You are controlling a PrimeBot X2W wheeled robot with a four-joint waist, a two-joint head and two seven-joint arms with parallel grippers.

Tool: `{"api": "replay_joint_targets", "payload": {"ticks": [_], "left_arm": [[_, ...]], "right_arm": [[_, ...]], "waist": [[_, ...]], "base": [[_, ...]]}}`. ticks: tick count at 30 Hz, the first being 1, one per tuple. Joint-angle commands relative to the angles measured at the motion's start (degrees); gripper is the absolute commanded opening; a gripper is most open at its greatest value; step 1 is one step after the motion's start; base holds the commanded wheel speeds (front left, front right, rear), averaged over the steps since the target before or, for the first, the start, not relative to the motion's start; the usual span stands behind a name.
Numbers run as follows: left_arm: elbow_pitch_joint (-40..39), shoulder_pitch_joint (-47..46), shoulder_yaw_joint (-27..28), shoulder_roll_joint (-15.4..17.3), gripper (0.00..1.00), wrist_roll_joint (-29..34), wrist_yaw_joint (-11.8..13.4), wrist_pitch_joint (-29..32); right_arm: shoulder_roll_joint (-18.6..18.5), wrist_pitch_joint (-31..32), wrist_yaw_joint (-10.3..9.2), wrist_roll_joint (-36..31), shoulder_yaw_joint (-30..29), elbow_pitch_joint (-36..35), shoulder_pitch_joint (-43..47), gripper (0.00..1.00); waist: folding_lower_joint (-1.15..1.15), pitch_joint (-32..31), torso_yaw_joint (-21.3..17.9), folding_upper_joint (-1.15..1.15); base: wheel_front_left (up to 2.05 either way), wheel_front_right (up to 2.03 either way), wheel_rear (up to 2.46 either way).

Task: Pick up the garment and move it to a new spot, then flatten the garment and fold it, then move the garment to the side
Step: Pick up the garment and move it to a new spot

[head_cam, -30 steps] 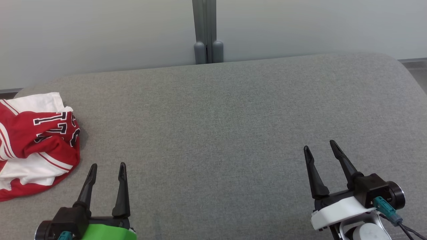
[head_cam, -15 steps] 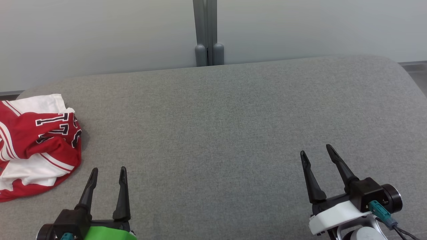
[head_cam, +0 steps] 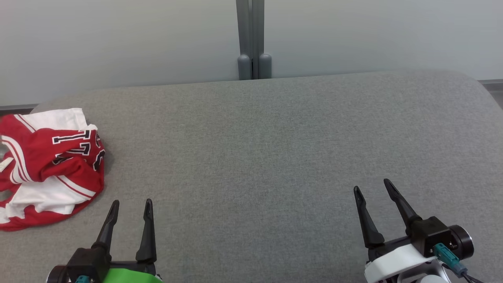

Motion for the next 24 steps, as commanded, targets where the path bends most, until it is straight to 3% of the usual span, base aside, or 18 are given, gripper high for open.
{"api": "replay_joint_targets", "payload": {"ticks": [1,24], "left_arm": [[0.12,0.65,0.06,0.32,1.00,-0.04,-0.16,-0.01],[-1.87,-1.32,0.64,0.30,1.00,-2.55,-0.16,-0.01]], "right_arm": [[-0.19,-0.19,0.00,-0.58,-0.11,-0.22,0.56,1.00],[-0.21,-0.19,-0.01,-2.59,1.31,-3.26,-1.06,1.00]], "waist": [[0.00,0.30,1.20,0.00],[0.00,5.03,19.11,0.00]], "base": [[0.00,0.00,0.00],[0.00,0.00,0.00]]}}
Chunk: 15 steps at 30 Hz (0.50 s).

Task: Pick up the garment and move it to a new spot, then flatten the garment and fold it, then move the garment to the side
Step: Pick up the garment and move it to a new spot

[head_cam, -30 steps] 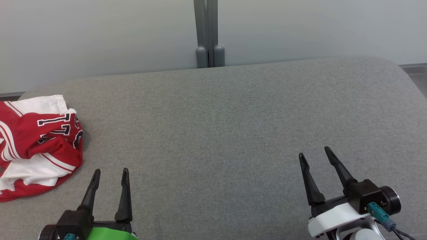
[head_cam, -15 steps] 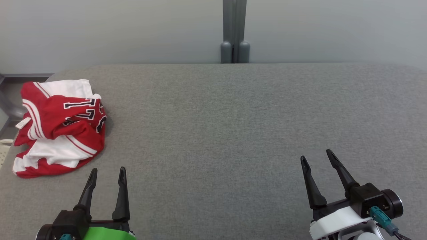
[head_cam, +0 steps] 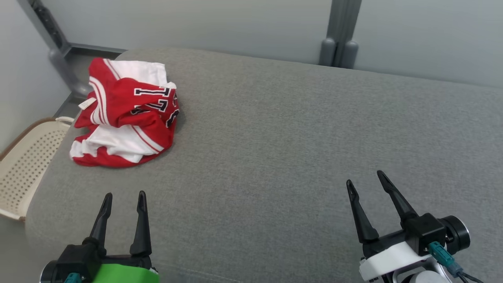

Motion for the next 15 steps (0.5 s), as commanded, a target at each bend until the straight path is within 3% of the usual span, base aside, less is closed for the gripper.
{"api": "replay_joint_targets", "payload": {"ticks": [1,10,15], "left_arm": [[-0.11,-0.64,0.11,0.25,1.00,-0.55,-0.16,-0.01],[-0.58,0.47,0.87,0.25,1.00,-0.27,0.07,-0.01],[-2.15,1.18,2.02,0.25,1.00,-1.01,1.49,0.00]], "right_arm": [[-0.23,-0.17,-0.04,-0.31,0.01,-0.28,-0.66,1.00],[-0.22,-0.18,-0.04,-0.63,0.01,0.28,0.95,1.00],[-0.25,-0.17,-0.05,-1.07,1.67,0.91,-1.08,1.00]], "waist": [[0.00,1.64,4.60,0.00],[0.00,1.22,10.88,0.00],[0.00,2.23,11.83,0.00]], "base": [[0.00,0.00,0.00],[0.00,0.00,0.00],[0.00,0.00,0.00]]}}
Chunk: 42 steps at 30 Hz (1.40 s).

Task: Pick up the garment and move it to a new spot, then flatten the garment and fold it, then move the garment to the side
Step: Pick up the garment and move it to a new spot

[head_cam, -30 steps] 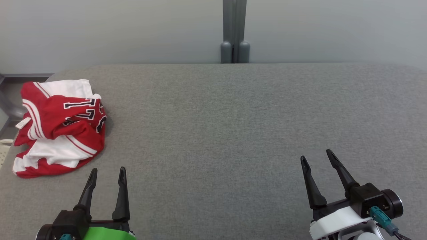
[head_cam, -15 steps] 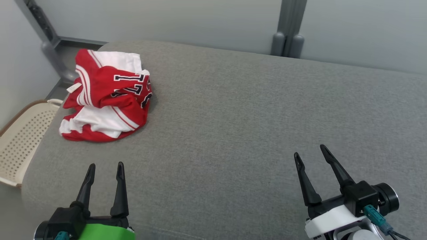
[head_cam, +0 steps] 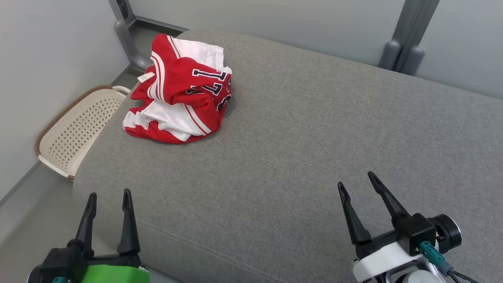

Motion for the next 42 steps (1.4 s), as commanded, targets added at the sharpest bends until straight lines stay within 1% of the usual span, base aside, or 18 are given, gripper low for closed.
{"api": "replay_joint_targets", "payload": {"ticks": [1,7,11,15,17,20,21,22,23,24,25,29,32,34,36,38,39,42], "left_arm": [[-0.41,0.74,0.26,0.22,1.00,-0.21,0.51,-0.01],[-1.54,0.67,1.17,0.23,1.00,-0.90,1.60,-0.01],[-2.53,-1.02,1.59,0.22,1.00,-1.65,2.20,-0.01],[-2.38,-4.74,1.24,0.22,1.00,0.45,0.99,-0.01],[-1.68,-8.40,1.77,0.24,1.00,0.47,0.05,-0.01],[1.72,-15.65,1.03,1.19,1.00,0.99,-0.98,0.00],[3.61,-17.97,0.37,1.40,1.00,-0.36,-1.17,0.01],[6.62,-20.77,-1.26,2.86,1.00,-0.73,-1.27,0.02],[9.48,-24.25,-4.55,4.83,1.00,-1.61,-1.33,0.34],[11.65,-27.29,-6.01,5.64,1.00,-3.51,-1.27,1.12],[14.16,-30.96,-7.46,7.24,1.00,-5.61,-1.24,2.40],[21.86,-41.74,-10.33,11.08,1.00,-13.18,-1.28,8.39],[27.45,-48.80,-11.93,12.54,1.00,-18.86,-1.29,14.21],[30.90,-52.62,-13.92,13.36,1.00,-23.34,-1.30,19.87],[32.77,-55.92,-17.18,14.30,1.00,-29.34,-1.31,26.59],[34.21,-58.39,-19.47,16.68,1.00,-32.56,-1.30,30.63],[35.03,-59.31,-20.22,17.56,1.00,-33.50,-1.30,31.53],[38.79,-61.81,-21.72,18.54,1.00,-35.87,-1.31,32.58]], "right_arm": [[-0.30,-0.18,-0.06,-0.50,0.15,0.24,-0.89,1.00],[-1.00,-0.19,-0.06,-0.34,1.38,0.83,-2.00,1.00],[-1.67,-0.18,-0.06,-0.27,1.53,0.85,-2.36,1.00],[-2.84,-0.18,-0.06,-0.62,0.96,0.34,-2.47,1.00],[-3.36,-0.19,-0.06,-0.84,0.33,-0.08,-2.46,1.00],[-4.69,-0.19,-0.06,-1.31,-0.89,-0.78,-2.48,1.00],[-5.10,-0.18,-0.06,-1.45,-1.14,-0.96,-2.48,1.00],[-5.57,-0.19,-0.06,-1.66,-1.38,-1.28,-2.60,1.00],[-6.11,-0.18,-0.06,-1.68,-1.60,-1.57,-2.77,1.00],[-6.48,-0.18,-0.06,-1.80,-1.92,-1.90,-2.92,1.00],[-6.90,-0.18,-0.06,-1.89,-2.00,-2.24,-3.11,1.00],[-8.16,-0.18,-0.06,-2.21,-2.14,-3.25,-3.99,1.00],[-8.86,-0.18,-0.06,-2.41,-2.31,-3.89,-4.50,1.00],[-9.41,-0.18,-0.06,-2.41,-2.22,-4.18,-4.96,1.00],[-9.95,-0.19,-0.06,-2.46,-2.45,-4.65,-5.78,1.00],[-10.26,-0.18,-0.06,-2.54,-2.51,-5.10,-6.12,1.00],[-10.37,-0.19,-0.06,-2.58,-2.39,-5.36,-6.36,1.00],[-10.75,-0.19,-0.06,-2.67,-2.02,-5.99,-6.95,1.00]], "waist": [[0.00,0.91,1.08,0.00],[0.00,2.14,1.55,0.00],[0.00,3.15,1.61,0.00],[0.00,4.66,1.47,0.00],[0.00,5.77,1.41,0.00],[0.00,7.92,1.37,0.00],[0.00,8.60,1.35,0.00],[0.00,9.55,1.31,0.00],[0.00,10.42,1.27,0.00],[0.00,11.11,1.28,0.00],[0.00,11.89,1.06,0.00],[0.00,15.05,-0.70,0.00],[0.00,17.14,-1.76,0.00],[0.00,18.48,-2.66,0.00],[0.00,19.86,-3.68,0.00],[0.00,21.09,-4.44,0.00],[0.00,21.60,-4.76,0.00],[0.00,23.09,-5.85,0.00]], "base": [[0.00,0.00,0.00],[0.00,0.00,0.00],[0.00,0.00,0.00],[0.00,0.00,0.00],[0.00,0.00,0.00],[0.00,0.00,0.00],[0.00,0.00,0.00],[0.00,0.00,0.00],[0.00,0.00,0.00],[0.00,0.00,0.00],[0.00,0.00,0.00],[0.00,0.00,0.00],[0.00,0.00,0.00],[0.00,0.00,0.00],[0.00,0.00,0.00],[0.00,0.00,0.00],[0.00,0.00,0.00],[0.00,0.00,0.00]]}}
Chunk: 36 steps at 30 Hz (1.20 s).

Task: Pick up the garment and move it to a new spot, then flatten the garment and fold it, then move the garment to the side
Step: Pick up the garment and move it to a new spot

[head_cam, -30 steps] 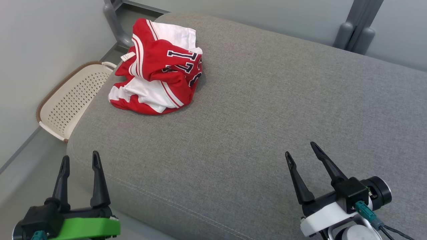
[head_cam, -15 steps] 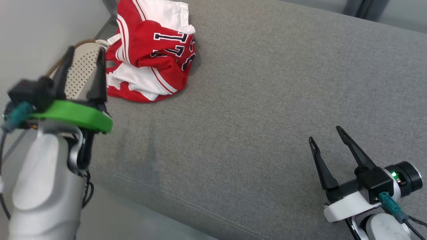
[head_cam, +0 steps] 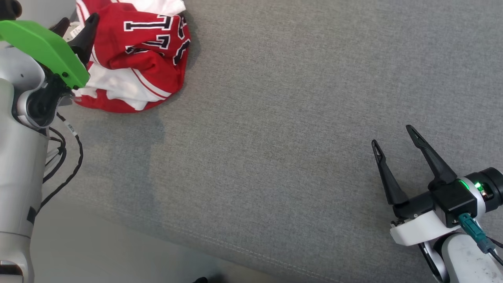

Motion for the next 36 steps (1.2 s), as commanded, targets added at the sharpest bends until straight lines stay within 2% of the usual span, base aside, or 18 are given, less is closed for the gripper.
{"api": "replay_joint_targets", "payload": {"ticks": [1,10,17,18,19,20,28,36], "left_arm": [[1.83,-1.44,-0.78,0.18,1.00,-0.22,-0.01,0.05],[10.96,-4.08,-6.70,0.57,1.00,-3.09,0.00,0.15],[15.97,-4.47,-10.48,0.13,1.00,-4.27,0.00,-2.94],[16.63,-4.60,-10.98,0.13,0.76,-4.20,0.00,-3.72],[17.15,-4.79,-11.27,0.12,0.07,-4.11,0.00,-4.70],[17.67,-4.93,-11.55,0.01,0.00,-4.19,0.00,-5.50],[16.67,-7.77,-15.48,3.43,0.00,-2.01,-0.01,-17.31],[11.11,-12.04,-19.39,7.78,0.00,-0.61,0.00,-22.60]], "right_arm": [[-0.26,-0.17,-0.06,-0.16,0.01,-0.36,-0.77,1.00],[-0.74,-0.18,-0.06,0.15,-0.86,-1.79,-1.60,1.00],[-1.49,-0.16,-0.06,0.17,-1.40,-2.39,-2.18,1.00],[-1.50,-0.15,-0.06,0.20,-1.41,-2.40,-2.34,1.00],[-1.50,-0.15,-0.06,0.21,-1.45,-2.41,-2.45,1.00],[-1.43,-0.12,-0.06,0.21,-1.40,-2.39,-2.52,1.00],[0.27,-0.05,-0.06,0.78,-0.71,-1.38,-3.24,1.00],[4.32,-0.11,-0.06,1.89,1.52,0.48,-3.79,1.00]], "waist": [[0.00,2.99,-2.78,0.00],[0.00,6.46,-5.04,0.00],[0.00,8.73,-5.68,0.00],[0.00,9.02,-5.79,0.00],[0.00,9.19,-5.82,0.00],[0.00,9.30,-5.88,0.00],[0.00,6.80,-6.84,0.00],[0.00,-1.40,-9.65,0.00]], "base": [[0.00,0.00,0.00],[0.00,0.00,0.00],[0.00,0.00,0.00],[0.00,0.00,0.00],[0.00,0.00,0.00],[0.00,0.00,0.00],[0.00,0.00,0.00],[0.00,0.00,0.00]]}}
